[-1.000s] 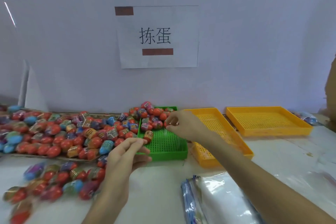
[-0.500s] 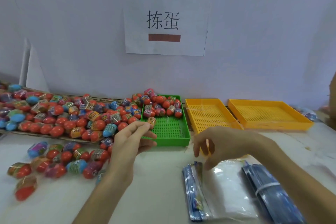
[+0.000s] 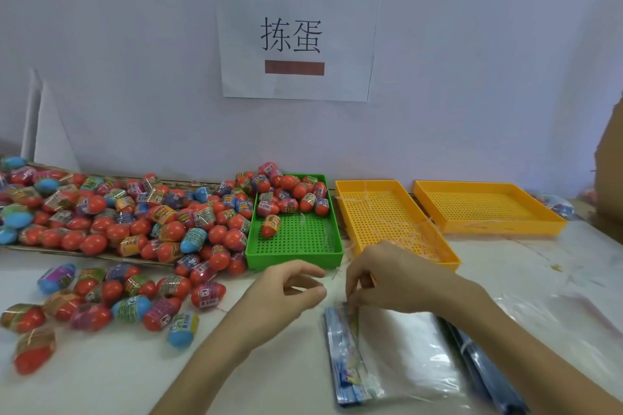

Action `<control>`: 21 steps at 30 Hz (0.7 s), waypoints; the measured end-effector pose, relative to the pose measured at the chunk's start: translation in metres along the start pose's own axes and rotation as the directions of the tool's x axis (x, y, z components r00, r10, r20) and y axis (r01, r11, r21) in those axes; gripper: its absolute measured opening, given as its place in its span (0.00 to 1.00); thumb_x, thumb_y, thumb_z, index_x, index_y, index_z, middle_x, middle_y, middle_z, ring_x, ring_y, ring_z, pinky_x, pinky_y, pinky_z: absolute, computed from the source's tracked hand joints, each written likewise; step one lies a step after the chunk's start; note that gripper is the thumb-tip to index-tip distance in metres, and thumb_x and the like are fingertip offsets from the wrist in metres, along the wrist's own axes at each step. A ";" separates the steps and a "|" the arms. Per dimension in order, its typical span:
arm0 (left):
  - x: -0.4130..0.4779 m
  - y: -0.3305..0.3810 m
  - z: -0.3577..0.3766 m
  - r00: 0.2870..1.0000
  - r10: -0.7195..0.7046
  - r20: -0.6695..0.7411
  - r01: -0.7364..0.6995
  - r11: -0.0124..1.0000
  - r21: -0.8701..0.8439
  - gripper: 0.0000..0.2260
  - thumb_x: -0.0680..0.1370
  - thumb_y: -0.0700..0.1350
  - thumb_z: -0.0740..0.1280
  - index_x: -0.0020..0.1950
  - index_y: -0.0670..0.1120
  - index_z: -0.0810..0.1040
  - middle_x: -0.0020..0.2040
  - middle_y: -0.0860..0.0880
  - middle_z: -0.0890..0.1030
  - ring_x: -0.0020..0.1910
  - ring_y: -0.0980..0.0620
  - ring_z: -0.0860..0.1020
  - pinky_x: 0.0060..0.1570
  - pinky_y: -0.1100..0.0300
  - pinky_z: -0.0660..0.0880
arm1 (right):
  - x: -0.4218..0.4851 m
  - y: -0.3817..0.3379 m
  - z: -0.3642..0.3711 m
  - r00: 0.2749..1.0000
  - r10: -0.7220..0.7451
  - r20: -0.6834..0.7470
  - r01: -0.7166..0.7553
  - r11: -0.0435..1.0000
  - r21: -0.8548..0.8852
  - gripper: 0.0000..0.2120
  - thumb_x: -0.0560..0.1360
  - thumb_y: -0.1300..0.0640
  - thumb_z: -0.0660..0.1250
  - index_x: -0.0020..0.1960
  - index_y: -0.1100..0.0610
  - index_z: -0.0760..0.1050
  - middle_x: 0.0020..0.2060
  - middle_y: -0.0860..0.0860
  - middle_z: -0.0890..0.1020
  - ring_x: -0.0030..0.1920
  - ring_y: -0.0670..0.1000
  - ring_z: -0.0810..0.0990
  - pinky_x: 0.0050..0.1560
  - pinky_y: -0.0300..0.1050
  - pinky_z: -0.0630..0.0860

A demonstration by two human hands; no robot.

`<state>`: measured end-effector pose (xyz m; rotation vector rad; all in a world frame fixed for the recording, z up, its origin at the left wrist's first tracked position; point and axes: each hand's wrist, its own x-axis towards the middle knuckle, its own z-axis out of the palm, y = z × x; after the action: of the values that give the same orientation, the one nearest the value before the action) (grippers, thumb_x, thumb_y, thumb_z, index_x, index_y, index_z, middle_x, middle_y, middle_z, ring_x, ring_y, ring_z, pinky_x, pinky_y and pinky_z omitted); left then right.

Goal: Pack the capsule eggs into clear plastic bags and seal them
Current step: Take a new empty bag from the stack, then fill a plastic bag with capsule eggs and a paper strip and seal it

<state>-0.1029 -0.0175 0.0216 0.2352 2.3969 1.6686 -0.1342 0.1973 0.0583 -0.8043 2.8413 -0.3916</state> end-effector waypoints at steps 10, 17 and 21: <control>0.002 0.005 -0.013 0.960 0.156 -0.234 -0.196 0.968 -0.157 0.04 0.79 0.39 0.70 0.50 0.46 0.85 0.41 0.48 0.87 0.37 0.52 0.84 0.37 0.63 0.79 | 0.022 -0.025 -0.009 0.769 0.022 -0.639 0.237 0.919 0.316 0.03 0.74 0.52 0.76 0.45 0.47 0.82 0.43 0.43 0.80 0.45 0.48 0.78 0.44 0.41 0.73; 0.002 0.010 -0.036 0.930 0.022 -0.366 -0.237 0.798 -0.554 0.05 0.68 0.47 0.74 0.41 0.48 0.87 0.37 0.47 0.85 0.31 0.55 0.81 0.34 0.63 0.80 | 0.016 -0.022 0.005 0.782 0.369 -0.502 0.184 0.633 0.752 0.16 0.68 0.43 0.76 0.55 0.41 0.80 0.43 0.46 0.84 0.45 0.46 0.82 0.44 0.38 0.78; 0.000 0.012 -0.039 0.941 0.047 -0.336 -0.237 0.798 -0.555 0.08 0.62 0.52 0.77 0.35 0.50 0.86 0.38 0.45 0.85 0.33 0.54 0.81 0.36 0.62 0.81 | 0.014 -0.023 0.007 0.809 0.391 -0.440 0.224 0.487 0.844 0.04 0.74 0.59 0.74 0.41 0.52 0.84 0.42 0.59 0.83 0.43 0.53 0.81 0.46 0.49 0.80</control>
<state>-0.1129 -0.0481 0.0462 0.0529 1.9287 2.5928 -0.1328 0.1692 0.0570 -0.2883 2.4524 -2.1976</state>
